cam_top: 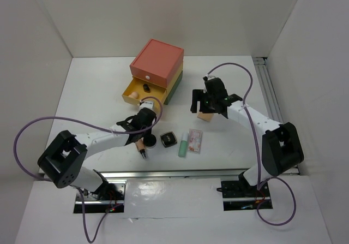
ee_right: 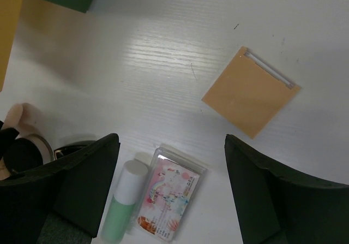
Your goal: Organize the makeup
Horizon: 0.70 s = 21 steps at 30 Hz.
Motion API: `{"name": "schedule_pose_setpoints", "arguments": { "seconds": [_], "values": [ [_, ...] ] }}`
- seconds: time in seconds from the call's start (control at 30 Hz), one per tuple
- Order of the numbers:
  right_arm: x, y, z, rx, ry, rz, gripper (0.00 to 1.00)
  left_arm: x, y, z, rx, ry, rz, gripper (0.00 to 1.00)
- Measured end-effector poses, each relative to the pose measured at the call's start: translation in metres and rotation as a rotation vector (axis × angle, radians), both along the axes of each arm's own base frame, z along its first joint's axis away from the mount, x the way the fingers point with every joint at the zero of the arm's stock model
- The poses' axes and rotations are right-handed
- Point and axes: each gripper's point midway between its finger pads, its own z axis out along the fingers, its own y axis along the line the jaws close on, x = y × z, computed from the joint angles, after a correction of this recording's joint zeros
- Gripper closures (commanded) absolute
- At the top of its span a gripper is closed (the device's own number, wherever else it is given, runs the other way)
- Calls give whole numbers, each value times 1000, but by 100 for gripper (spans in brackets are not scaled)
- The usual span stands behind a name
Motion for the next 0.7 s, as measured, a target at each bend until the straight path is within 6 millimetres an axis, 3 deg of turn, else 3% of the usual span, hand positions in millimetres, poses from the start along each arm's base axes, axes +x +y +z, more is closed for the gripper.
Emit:
{"name": "schedule_pose_setpoints", "arguments": {
  "seconds": [0.03,0.07,0.1,0.37,0.5,0.7],
  "values": [
    [0,0,1,1,-4,-1,15,1,-1,-1,2,2,-3,77],
    [0,-1,3,2,-7,-2,15,2,-2,-1,5,5,-5,95],
    [1,-2,4,2,-9,-6,15,3,-3,-2,6,7,-8,100],
    [0,-3,13,10,-32,-9,15,0,-3,11,-9,-2,-21,100],
    [-2,-8,22,17,-55,-19,15,-4,-6,46,-72,-70,-39,100],
    [-8,-15,35,28,-92,-27,15,-17,-15,119,-231,-231,-121,100]
  ]
}}
